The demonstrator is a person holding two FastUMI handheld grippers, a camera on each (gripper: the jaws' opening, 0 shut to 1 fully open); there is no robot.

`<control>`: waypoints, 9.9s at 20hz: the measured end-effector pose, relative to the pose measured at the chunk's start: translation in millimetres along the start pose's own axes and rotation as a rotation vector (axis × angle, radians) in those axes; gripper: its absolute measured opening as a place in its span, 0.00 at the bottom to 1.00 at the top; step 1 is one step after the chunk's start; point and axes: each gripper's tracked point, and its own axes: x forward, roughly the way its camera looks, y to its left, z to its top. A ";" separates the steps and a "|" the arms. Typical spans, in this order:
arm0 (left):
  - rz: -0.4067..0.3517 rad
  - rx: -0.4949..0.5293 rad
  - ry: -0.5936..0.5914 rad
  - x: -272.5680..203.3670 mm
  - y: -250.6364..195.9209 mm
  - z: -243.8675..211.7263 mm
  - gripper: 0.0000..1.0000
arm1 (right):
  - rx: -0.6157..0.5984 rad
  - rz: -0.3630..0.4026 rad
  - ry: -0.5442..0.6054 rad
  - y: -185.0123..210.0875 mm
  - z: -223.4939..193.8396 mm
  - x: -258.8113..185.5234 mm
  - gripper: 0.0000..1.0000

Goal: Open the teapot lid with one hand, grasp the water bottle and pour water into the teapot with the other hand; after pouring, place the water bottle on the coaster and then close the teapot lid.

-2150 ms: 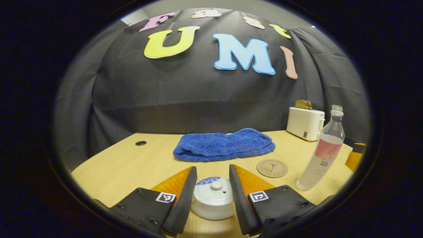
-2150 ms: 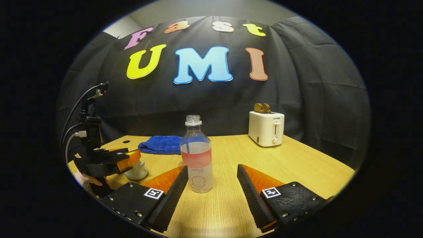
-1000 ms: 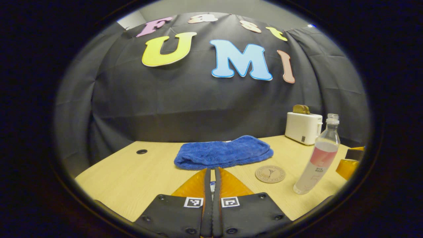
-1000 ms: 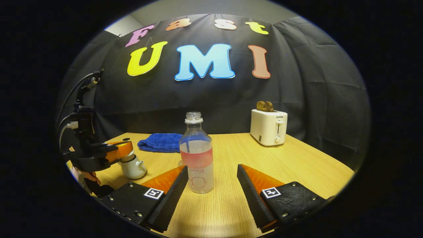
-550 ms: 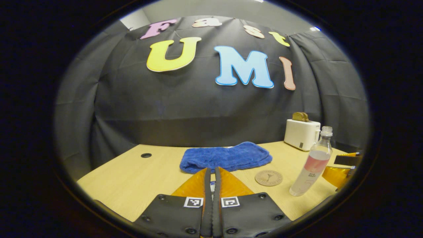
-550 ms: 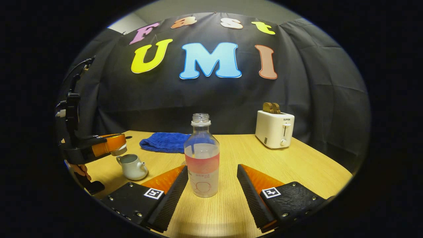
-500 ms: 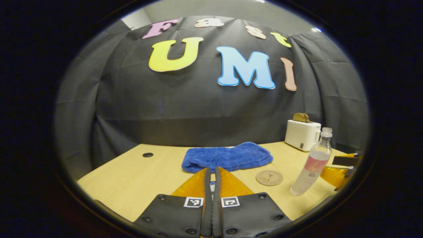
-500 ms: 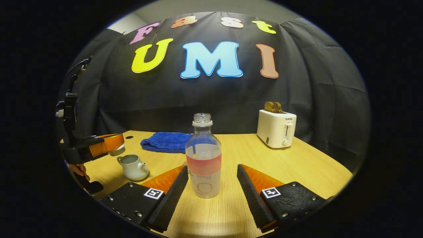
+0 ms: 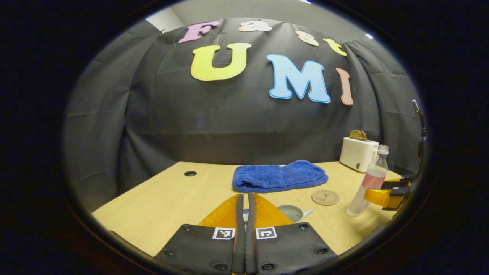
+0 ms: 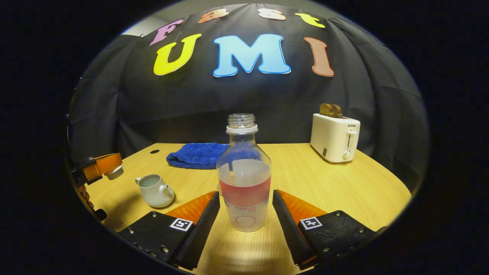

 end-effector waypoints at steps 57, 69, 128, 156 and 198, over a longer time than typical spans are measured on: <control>0.041 -0.066 0.087 -24.3 62.7 -44.9 0.06 | -1.762 -0.311 -0.378 94.2 78.8 59.4 0.75; 0.038 -0.065 0.101 -23.3 61.5 -51.1 0.06 | -1.831 -0.353 -0.438 98.8 96.7 58.9 0.75; 0.028 -0.044 0.156 -16.5 55.3 -68.5 0.06 | -2.159 -0.479 -0.729 125.3 136.3 48.6 0.75; 0.029 -0.062 0.148 -19.2 56.9 -66.7 0.07 | -2.278 -0.506 -0.870 145.3 122.6 39.0 0.75; 0.052 -0.079 0.144 -19.3 63.7 -66.8 0.06 | -0.116 0.215 0.075 37.3 35.9 116.3 0.76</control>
